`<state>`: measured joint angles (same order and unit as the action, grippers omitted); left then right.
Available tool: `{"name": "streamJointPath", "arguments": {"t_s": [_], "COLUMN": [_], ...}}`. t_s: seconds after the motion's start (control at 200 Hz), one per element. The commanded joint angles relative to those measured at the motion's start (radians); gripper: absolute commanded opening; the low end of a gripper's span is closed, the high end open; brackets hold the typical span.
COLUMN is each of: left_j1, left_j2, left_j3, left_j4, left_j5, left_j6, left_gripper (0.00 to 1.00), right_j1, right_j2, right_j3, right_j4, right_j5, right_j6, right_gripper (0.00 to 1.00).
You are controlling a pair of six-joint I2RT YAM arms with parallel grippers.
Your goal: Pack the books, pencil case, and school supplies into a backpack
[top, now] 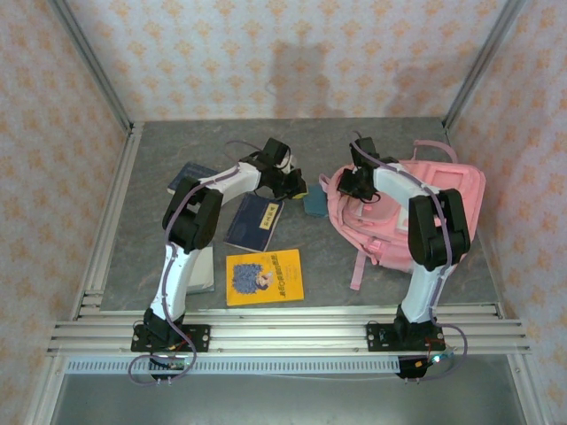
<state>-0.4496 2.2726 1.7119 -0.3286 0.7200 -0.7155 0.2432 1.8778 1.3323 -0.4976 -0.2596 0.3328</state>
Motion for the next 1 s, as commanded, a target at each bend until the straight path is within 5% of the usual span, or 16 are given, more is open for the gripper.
{"name": "streamJointPath", "arguments": {"t_s": [0.0, 0.565, 0.716, 0.996], "left_j1": [-0.006, 0.061, 0.061, 0.002], "left_j2": [-0.032, -0.37, -0.485, -0.468], "left_j3": [-0.019, -0.069, -0.028, 0.08], "left_j4": [-0.004, -0.228, -0.259, -0.265], "left_j5": [-0.02, -0.234, -0.261, -0.122], "left_j6": [0.006, 0.081, 0.089, 0.09], "left_gripper": [0.0, 0.0, 0.0, 0.0], "right_j1": [-0.008, -0.037, -0.037, -0.056], "right_j2": [-0.048, -0.221, -0.211, -0.25], "right_j3": [-0.011, 0.285, 0.426, 0.486], "right_j4": [-0.056, -0.322, -0.407, -0.349], "right_j5": [-0.005, 0.071, -0.019, -0.267], "right_j6": [0.008, -0.155, -0.294, -0.324], "right_gripper": [0.0, 0.0, 0.0, 0.0]}}
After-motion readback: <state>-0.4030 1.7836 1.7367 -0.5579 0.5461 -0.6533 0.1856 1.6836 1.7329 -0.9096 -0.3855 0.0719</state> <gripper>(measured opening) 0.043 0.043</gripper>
